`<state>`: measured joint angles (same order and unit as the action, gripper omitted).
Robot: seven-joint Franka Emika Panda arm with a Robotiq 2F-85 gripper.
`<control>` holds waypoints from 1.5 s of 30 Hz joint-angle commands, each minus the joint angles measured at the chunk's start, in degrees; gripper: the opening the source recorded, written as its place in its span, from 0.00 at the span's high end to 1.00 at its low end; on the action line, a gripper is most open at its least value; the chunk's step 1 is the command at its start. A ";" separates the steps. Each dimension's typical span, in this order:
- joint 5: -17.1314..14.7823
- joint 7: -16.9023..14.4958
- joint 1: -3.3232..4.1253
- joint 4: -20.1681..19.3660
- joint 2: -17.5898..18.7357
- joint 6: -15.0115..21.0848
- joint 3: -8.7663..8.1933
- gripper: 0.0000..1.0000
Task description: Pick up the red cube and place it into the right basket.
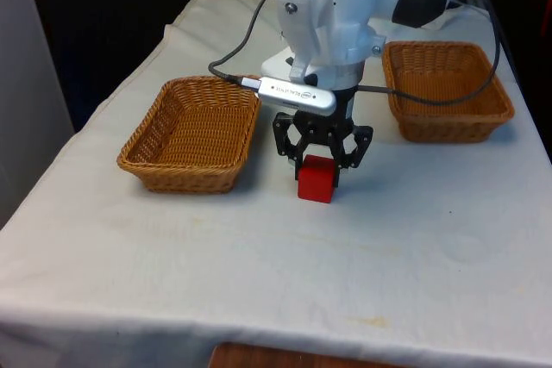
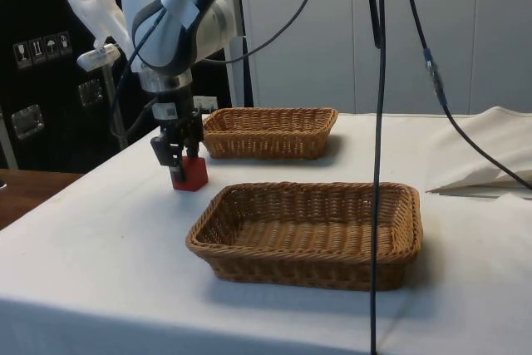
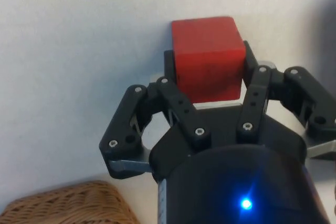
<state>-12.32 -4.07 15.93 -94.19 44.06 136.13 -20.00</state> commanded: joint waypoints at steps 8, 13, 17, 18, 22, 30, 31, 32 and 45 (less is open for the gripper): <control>0.74 -0.69 0.69 -1.83 -2.69 -0.80 -0.80 0.96; 1.60 -1.15 0.63 -3.55 -5.04 -1.15 -0.69 0.96; 3.09 -1.72 1.15 -6.59 -8.19 -0.46 -1.03 0.96; 3.38 -1.89 1.20 -7.10 -8.82 -0.46 -1.03 0.96; 4.53 -2.98 1.32 -9.22 -11.75 -0.46 -1.03 0.96; 5.61 -5.27 1.32 -11.63 -15.64 -1.03 -1.03 0.96; 5.67 -5.61 1.32 -11.92 -16.10 -1.15 -1.09 0.96; 5.10 -5.50 1.03 -11.34 -15.41 -1.15 -0.86 0.96; 4.93 -11.46 0.69 -14.61 -20.17 -1.78 -1.60 0.96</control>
<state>-7.28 -15.01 16.84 -108.35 24.35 133.84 -21.77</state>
